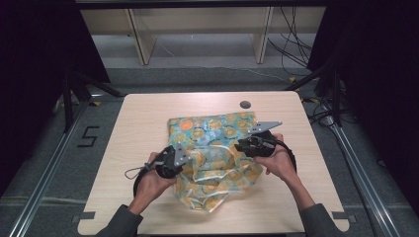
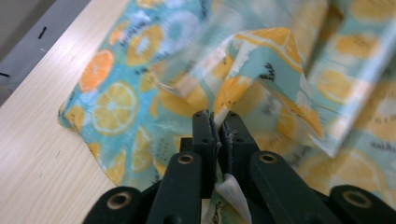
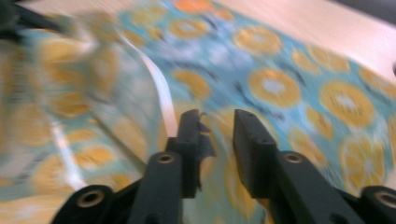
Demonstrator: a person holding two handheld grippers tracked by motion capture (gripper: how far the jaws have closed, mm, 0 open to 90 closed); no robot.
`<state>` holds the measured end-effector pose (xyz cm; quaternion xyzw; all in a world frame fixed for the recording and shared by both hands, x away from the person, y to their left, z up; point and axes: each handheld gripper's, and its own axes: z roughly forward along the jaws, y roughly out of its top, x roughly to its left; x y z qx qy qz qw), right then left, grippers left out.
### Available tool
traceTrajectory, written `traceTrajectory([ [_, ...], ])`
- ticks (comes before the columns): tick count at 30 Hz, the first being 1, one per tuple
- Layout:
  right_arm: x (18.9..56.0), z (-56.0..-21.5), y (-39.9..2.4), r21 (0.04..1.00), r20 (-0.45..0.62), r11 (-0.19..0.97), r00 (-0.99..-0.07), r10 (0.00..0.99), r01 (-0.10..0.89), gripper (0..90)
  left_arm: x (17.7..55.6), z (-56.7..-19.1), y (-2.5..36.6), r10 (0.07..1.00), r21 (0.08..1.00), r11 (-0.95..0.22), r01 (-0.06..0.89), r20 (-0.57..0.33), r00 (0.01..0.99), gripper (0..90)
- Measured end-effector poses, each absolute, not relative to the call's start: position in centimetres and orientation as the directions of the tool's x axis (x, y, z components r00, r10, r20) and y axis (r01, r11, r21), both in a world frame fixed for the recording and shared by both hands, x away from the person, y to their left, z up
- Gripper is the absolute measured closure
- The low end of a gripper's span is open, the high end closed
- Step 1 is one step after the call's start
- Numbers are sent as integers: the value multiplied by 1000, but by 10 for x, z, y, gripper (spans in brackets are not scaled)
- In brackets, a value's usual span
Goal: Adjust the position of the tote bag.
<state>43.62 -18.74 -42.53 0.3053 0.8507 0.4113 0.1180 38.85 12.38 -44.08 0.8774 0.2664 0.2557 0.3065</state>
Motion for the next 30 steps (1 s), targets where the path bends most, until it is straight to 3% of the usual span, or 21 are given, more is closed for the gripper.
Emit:
traceTrajectory([
  [2, 422, -406, -181, 799, 20, 488, -827, 562, 352, 666, 404, -436, 135, 660, 710, -621, 333, 245, 710, 867],
  [6, 404, -399, -168, 792, 70, 504, -871, 486, 344, 635, 418, -434, 145, 683, 739, -569, 361, 181, 707, 871],
  [10, 399, -421, -144, 746, 65, 583, -906, 418, 322, 599, 425, -435, 150, 701, 750, -542, 380, 154, 697, 871],
  [14, 402, -446, -135, 685, 80, 632, -900, 429, 362, 559, 425, -432, 152, 687, 751, -550, 365, 158, 709, 868],
  [18, 405, -455, -133, 655, 10, 673, -895, 446, 343, 513, 424, -432, 150, 680, 751, -552, 362, 154, 717, 865],
  [19, 407, -458, -133, 651, 3, 678, -895, 447, 341, 521, 424, -432, 150, 677, 748, -555, 364, 152, 720, 863],
  [20, 409, -464, -134, 628, 7, 696, -897, 443, 348, 609, 423, -432, 150, 675, 746, -558, 363, 154, 722, 862],
  [21, 409, -464, -134, 628, 7, 696, -897, 443, 348, 609, 423, -433, 150, 681, 754, -545, 367, 142, 718, 862],
  [23, 410, -468, -135, 619, -19, 713, -902, 431, 328, 762, 422, -433, 151, 688, 754, -536, 379, 130, 714, 860],
  [24, 411, -468, -138, 615, -61, 727, -901, 430, 306, 890, 423, -433, 155, 672, 738, -560, 376, 138, 728, 853],
  [30, 415, -443, -149, 698, -107, 661, -872, 477, 276, 900, 417, -443, 162, 671, 739, -548, 392, 108, 734, 846],
])
